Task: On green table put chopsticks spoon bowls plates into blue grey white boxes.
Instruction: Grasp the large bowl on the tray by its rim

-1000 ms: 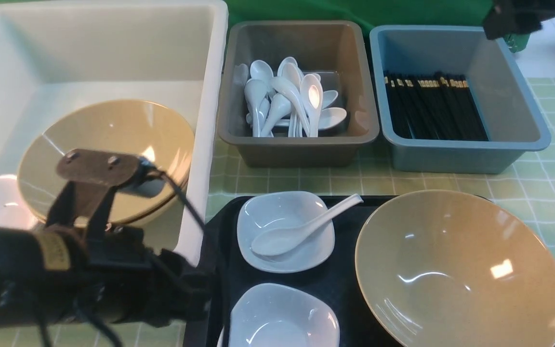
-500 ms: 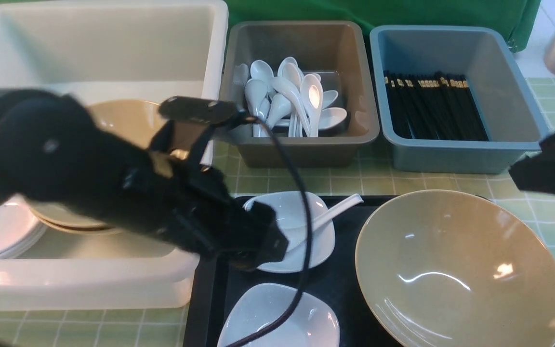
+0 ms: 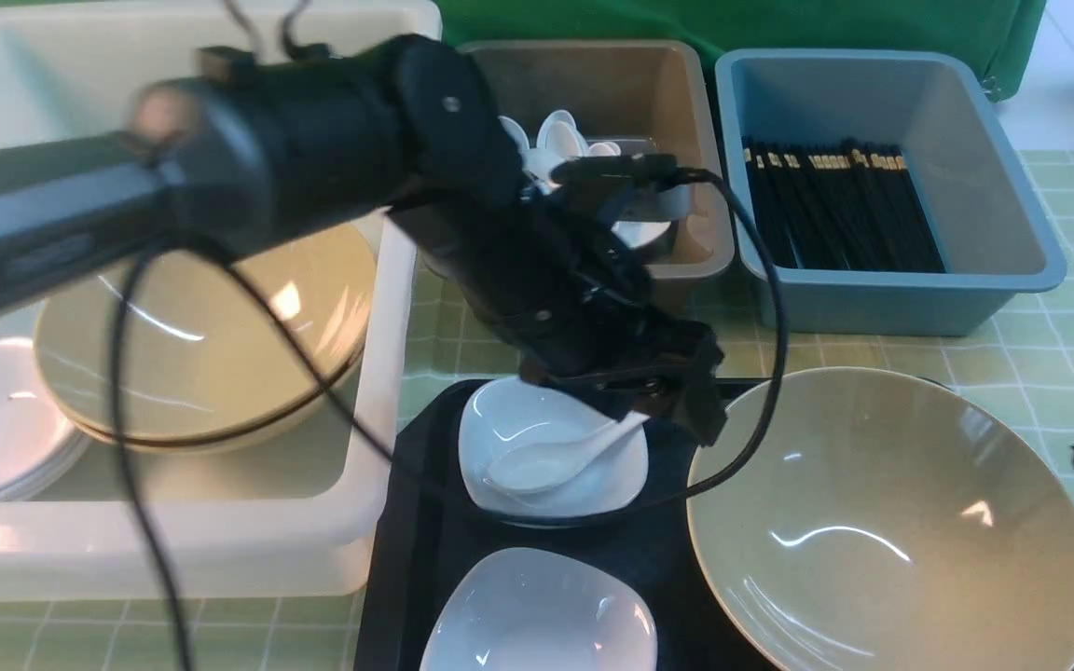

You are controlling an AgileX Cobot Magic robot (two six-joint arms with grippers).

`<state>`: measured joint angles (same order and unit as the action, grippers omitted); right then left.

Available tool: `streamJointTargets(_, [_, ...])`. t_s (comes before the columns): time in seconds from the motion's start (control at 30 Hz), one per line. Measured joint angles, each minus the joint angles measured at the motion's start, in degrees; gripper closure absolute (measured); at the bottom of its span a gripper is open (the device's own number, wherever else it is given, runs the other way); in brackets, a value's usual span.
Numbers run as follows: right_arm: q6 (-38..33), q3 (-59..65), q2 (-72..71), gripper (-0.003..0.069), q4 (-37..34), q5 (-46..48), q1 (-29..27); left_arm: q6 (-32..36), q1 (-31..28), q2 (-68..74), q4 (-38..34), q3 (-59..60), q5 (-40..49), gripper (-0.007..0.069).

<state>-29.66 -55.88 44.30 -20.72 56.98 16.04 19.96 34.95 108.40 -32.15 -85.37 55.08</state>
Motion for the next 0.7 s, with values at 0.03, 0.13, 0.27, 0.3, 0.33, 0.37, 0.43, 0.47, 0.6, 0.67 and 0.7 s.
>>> streamJointTargets(0.03, [-0.08, 0.0, -0.19, 0.0635, 0.01, 0.0, 0.0, 0.0, 0.0, 0.37, -0.07, 0.0, 0.09, 0.0099])
streamJointTargets(0.13, [-0.44, 0.0, -2.49, 0.0635, 0.07, 0.2, 0.0, 0.84, 0.0, 7.05, -0.78, -4.66, 2.27, 0.0099])
streamJointTargets(0.27, [-0.44, 0.0, -2.75, 0.0635, 0.83, 0.41, 0.0, 3.56, 0.0, 10.83, -3.41, -7.01, 3.64, 0.0099])
streamJointTargets(0.3, [-0.44, 0.0, -2.75, 0.0635, 1.14, 0.41, 0.0, 5.12, 0.0, 11.64, -5.2, -7.24, 3.79, 0.0099])
streamJointTargets(0.33, [-0.44, 0.0, -2.75, 0.0635, 1.4, 0.41, 0.0, 6.05, 0.0, 12.13, -6.45, -7.37, 4.01, 0.01])
streamJointTargets(0.37, [-0.44, 0.0, -2.75, 0.0635, 1.51, 0.41, 0.0, 7.37, 0.0, 12.52, -7.36, -7.42, 4.14, 0.0101])
streamJointTargets(0.43, [-0.44, 0.0, -2.75, 0.0635, 1.94, 0.41, 0.0, 10.09, 0.0, 12.78, -9.12, -7.41, 4.26, 0.0106])
streamJointTargets(0.47, [-0.44, 0.0, -2.75, 0.0635, 2.0, 0.41, 0.0, 10.34, 0.0, 12.78, -9.22, -7.41, 4.26, 0.0106])
streamJointTargets(0.6, [-0.44, 0.0, -2.75, 0.0635, 2.31, 0.41, 0.0, 12.93, 0.0, 12.8, -9.87, -7.41, 6.03, 0.0291])
streamJointTargets(0.67, [-0.44, 0.0, -2.75, 0.0635, 2.31, 0.41, 0.0, 13.02, 0.0, 12.85, -8.89, -7.41, 7.03, 0.0426])
streamJointTargets(0.7, [-0.44, 0.0, -2.75, 0.0635, 2.31, 0.41, 0.0, 13.02, 0.0, 12.85, -8.34, -7.41, 7.31, 0.0501])
